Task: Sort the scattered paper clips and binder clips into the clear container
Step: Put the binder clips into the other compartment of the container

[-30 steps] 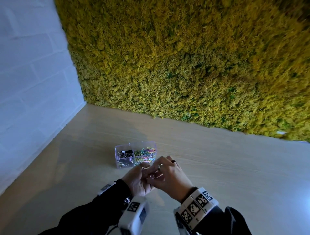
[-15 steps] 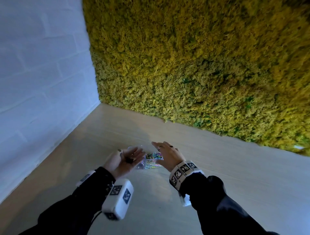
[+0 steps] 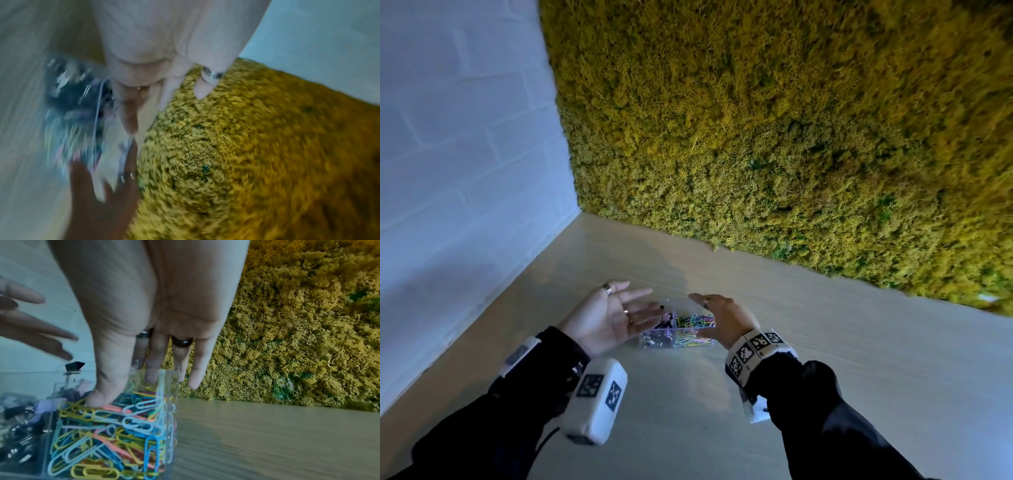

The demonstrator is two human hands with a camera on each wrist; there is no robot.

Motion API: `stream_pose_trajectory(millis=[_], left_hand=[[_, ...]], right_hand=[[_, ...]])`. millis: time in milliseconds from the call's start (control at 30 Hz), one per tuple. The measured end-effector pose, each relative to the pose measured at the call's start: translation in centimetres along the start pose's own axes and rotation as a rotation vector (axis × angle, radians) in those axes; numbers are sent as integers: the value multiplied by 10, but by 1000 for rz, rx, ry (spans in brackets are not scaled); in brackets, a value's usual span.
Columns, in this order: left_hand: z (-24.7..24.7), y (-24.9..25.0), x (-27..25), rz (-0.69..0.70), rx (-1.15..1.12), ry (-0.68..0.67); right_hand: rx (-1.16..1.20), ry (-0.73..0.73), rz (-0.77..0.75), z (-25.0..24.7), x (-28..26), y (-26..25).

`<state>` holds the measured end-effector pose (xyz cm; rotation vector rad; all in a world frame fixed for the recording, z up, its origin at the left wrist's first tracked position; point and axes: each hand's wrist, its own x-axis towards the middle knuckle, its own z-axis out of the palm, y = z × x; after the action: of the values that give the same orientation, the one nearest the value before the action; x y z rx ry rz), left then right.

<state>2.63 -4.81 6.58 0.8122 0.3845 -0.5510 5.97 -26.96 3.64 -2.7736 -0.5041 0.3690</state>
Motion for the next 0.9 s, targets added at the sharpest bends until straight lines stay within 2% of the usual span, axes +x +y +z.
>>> stream_pose_trajectory(millis=[67,133,167,233,333,467,600,767,900], left_hand=[[-1,-1,-1,145,255,81],[-5,-5,2,316,707,236],[-9,-9,5,374,934,260],[-17,-21,13,366,1219,213],[-24,-37,23,335,1240,178],[-21,-48,35,417,1304,256],[-4,-61,34,427,1317,224],[11,-78,37,415,1217,141],[21,-88,34,348,1240,29]], right_hand=[[16,-10,-21,-2,0,1],[54,-6,-38,-2,-2,2],[92,5,-43,-2,-4,3],[188,63,-39,-1,-10,8],[327,172,55,2,-22,19],[504,187,180,14,-41,37],[560,238,223,22,-58,52],[616,339,283,28,-82,64],[644,393,318,34,-98,71]])
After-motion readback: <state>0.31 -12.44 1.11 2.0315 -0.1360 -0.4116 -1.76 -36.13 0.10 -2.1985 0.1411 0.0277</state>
